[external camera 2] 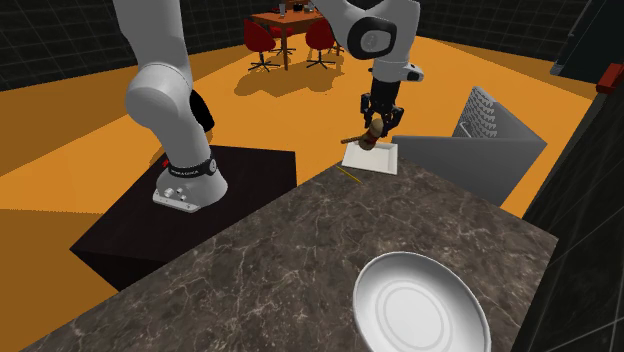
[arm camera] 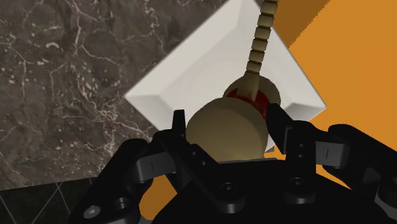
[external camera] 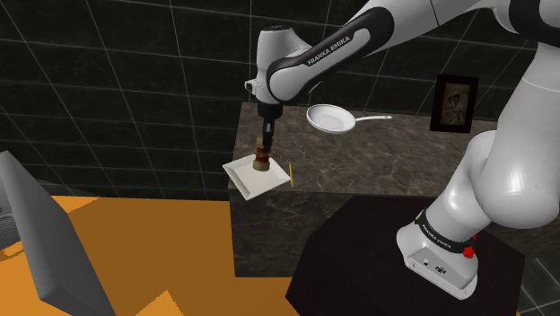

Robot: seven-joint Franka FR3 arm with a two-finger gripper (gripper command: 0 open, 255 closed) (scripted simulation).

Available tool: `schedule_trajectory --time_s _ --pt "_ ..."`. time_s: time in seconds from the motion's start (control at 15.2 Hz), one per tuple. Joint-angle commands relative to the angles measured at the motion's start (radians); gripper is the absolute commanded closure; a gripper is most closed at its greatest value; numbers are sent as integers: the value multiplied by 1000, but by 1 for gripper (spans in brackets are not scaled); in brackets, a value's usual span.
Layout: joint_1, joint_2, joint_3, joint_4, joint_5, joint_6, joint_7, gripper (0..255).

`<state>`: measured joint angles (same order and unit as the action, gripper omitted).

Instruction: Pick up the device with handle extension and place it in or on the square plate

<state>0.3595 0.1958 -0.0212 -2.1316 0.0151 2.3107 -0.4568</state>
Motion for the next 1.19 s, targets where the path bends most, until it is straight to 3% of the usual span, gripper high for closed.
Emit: schedule_trajectory --time_s 0.0,0.07,0.4,0.66,1.12 --pt "0 0 0 0 0 0 0 255" --pt "0 0 0 0 0 0 0 0" --pt "0 0 0 0 0 0 0 0" --pt "0 -70 -1 48 -3 -117 2 0" --pt "0 -70 -1 48 -3 -117 2 0"
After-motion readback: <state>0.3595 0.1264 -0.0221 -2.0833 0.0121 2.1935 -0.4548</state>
